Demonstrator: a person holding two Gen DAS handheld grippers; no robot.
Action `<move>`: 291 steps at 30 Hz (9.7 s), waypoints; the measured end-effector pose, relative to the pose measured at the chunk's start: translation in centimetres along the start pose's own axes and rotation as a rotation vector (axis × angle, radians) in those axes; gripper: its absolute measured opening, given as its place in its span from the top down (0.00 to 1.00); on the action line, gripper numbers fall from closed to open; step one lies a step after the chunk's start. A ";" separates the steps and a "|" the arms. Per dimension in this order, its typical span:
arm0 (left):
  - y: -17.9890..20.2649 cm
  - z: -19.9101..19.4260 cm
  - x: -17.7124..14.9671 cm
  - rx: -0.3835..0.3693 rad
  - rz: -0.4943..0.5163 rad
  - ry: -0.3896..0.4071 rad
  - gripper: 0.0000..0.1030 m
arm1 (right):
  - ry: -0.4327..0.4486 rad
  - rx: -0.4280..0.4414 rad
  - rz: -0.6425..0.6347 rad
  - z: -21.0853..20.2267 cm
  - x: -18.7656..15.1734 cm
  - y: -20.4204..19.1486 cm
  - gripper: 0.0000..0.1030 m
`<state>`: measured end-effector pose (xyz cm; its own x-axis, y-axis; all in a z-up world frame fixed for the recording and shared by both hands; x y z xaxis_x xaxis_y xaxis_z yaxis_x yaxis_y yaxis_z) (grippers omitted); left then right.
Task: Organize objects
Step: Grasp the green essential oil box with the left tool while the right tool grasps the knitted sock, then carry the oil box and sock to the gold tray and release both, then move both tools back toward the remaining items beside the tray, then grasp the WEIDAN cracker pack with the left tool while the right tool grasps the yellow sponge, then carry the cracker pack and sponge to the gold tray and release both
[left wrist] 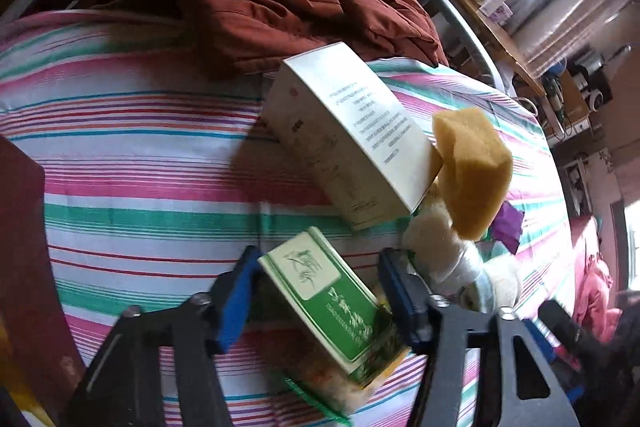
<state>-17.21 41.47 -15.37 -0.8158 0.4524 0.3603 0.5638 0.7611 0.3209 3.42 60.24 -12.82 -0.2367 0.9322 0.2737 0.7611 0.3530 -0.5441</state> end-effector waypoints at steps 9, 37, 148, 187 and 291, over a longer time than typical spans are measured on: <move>-0.1 -0.3 -1.5 0.052 0.122 0.019 0.63 | -0.038 -0.081 -0.042 2.7 0.8 -0.6 0.23; 2.4 -9.5 -8.2 -0.011 0.246 0.215 0.70 | 0.154 -0.012 -0.347 -0.6 0.1 -6.4 0.36; -14.1 -27.0 -21.8 0.398 0.109 0.534 0.10 | 0.000 -0.008 -0.893 -1.1 -20.9 -17.4 0.28; 6.5 -6.6 -6.8 0.195 0.618 0.197 0.10 | 0.058 -0.015 -0.079 -1.4 1.6 -1.2 0.26; -23.0 -24.4 -24.3 0.222 -0.153 0.395 0.36 | -0.205 0.390 -1.076 -1.1 -31.9 -29.7 0.60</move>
<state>-7.24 1.61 -10.12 -0.7517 0.1486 0.6426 0.3645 0.9056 0.2169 -10.97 19.96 -4.53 -0.7685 0.1187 0.6288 -0.1218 0.9376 -0.3258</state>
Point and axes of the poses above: each gripper's, at about its wrist camera, not at the fingertips, and z roughly the way its jaws point, y to its right, x to its top, the point moved 6 cm from there along z, roughly the way its jaws point, and after that the axes turned 6 degrees about z, right-handed, at the moved point
